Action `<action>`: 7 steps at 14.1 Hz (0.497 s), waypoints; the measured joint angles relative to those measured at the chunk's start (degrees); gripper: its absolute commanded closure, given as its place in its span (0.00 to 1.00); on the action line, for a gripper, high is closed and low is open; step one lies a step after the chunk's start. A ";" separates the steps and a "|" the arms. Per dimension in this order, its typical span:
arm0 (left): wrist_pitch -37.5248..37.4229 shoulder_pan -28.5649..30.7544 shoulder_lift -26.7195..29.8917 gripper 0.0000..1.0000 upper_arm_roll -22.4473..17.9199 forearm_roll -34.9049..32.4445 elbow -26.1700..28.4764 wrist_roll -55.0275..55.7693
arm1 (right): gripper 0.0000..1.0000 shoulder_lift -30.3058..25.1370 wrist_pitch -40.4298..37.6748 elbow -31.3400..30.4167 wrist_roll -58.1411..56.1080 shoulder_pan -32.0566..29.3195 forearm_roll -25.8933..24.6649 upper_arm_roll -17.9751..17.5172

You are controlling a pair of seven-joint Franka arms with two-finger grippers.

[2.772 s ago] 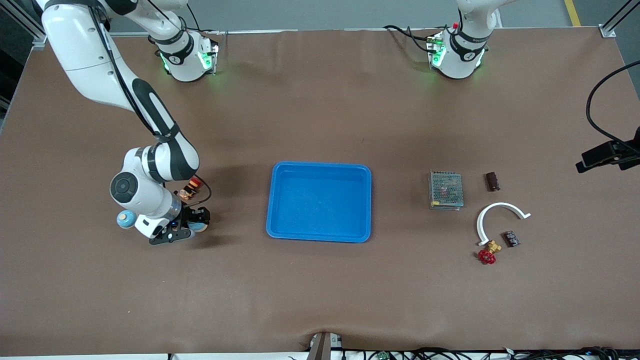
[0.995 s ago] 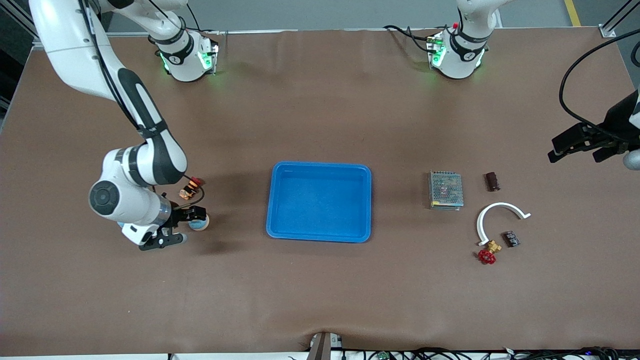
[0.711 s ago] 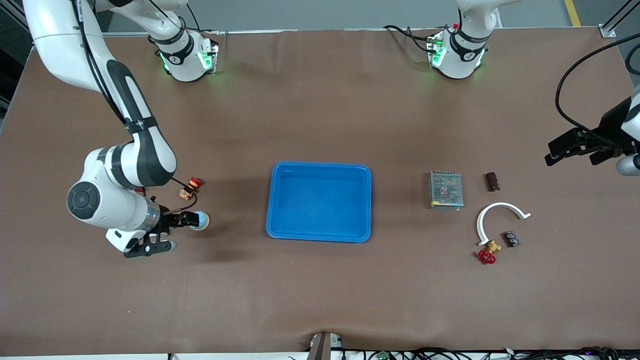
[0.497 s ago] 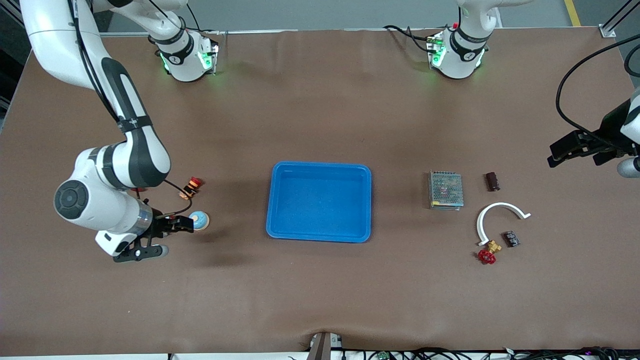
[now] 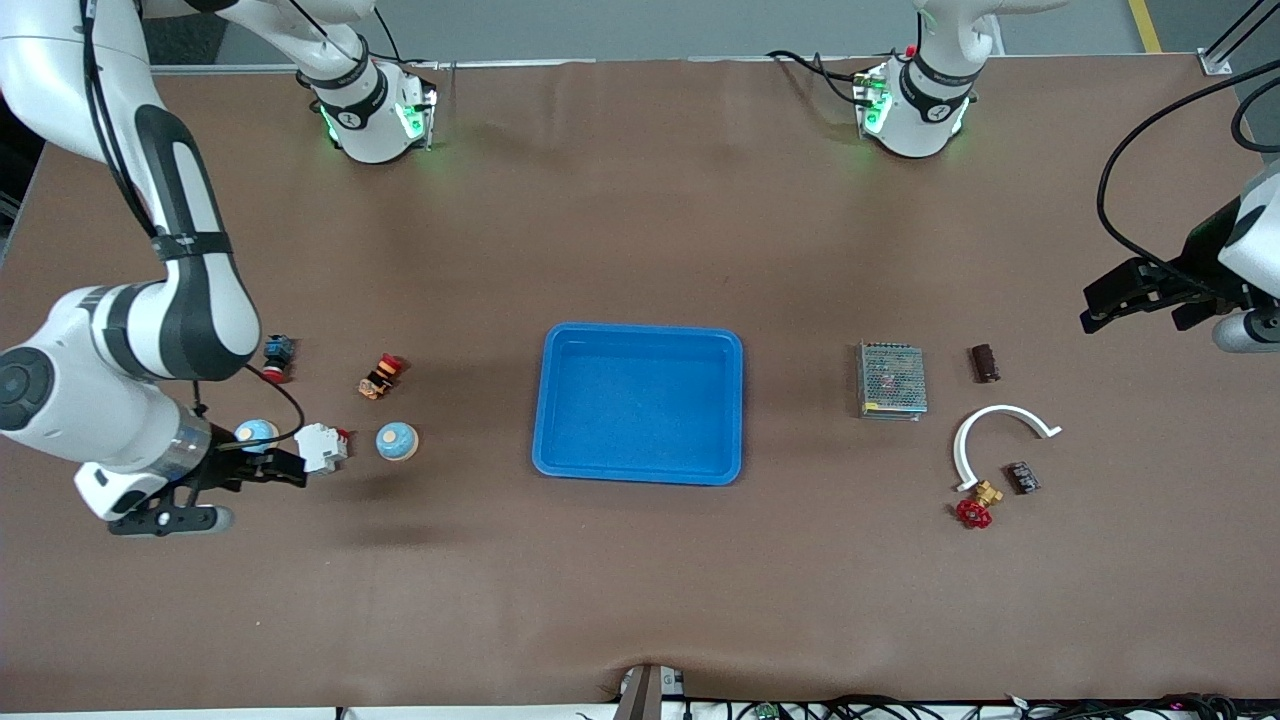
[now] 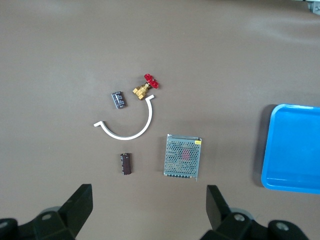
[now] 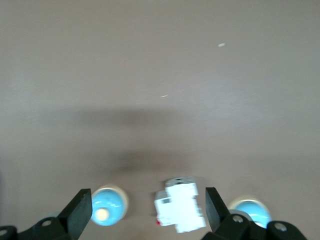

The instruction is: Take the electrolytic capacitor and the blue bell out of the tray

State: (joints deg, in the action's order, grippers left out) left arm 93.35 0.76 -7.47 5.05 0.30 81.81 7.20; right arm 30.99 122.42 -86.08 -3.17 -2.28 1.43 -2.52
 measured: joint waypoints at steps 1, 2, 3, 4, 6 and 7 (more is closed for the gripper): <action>-0.02 0.04 -0.01 0.00 -0.20 0.00 0.07 0.82 | 0.00 -0.27 0.01 0.09 -0.55 -0.51 -0.65 -0.01; -0.04 0.10 -0.04 0.00 -0.39 0.00 0.18 1.19 | 0.00 -0.71 0.03 0.22 -0.73 -0.68 -0.90 -0.01; -0.04 0.35 -0.10 0.00 -0.52 0.00 0.28 1.44 | 0.00 -1.33 -0.02 0.43 -0.73 -0.69 -1.08 -0.04; -0.04 0.96 -0.17 0.00 -0.57 0.00 0.39 1.48 | 0.00 -2.26 -0.78 0.71 -0.73 -0.68 -1.21 -0.12; -0.04 2.53 -0.62 0.00 -0.67 0.00 0.63 1.48 | 0.00 -4.80 -5.99 1.72 -0.72 -0.61 -1.38 -0.24; -0.04 2.90 -0.97 0.00 -0.86 0.00 0.67 1.48 | 0.00 -6.09 -9.42 2.54 -0.71 -0.55 -1.42 -0.27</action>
State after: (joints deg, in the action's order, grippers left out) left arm 93.31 3.65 -8.44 4.19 0.30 82.49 8.68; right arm 24.90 113.00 -83.54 -3.89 -2.83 0.01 -2.79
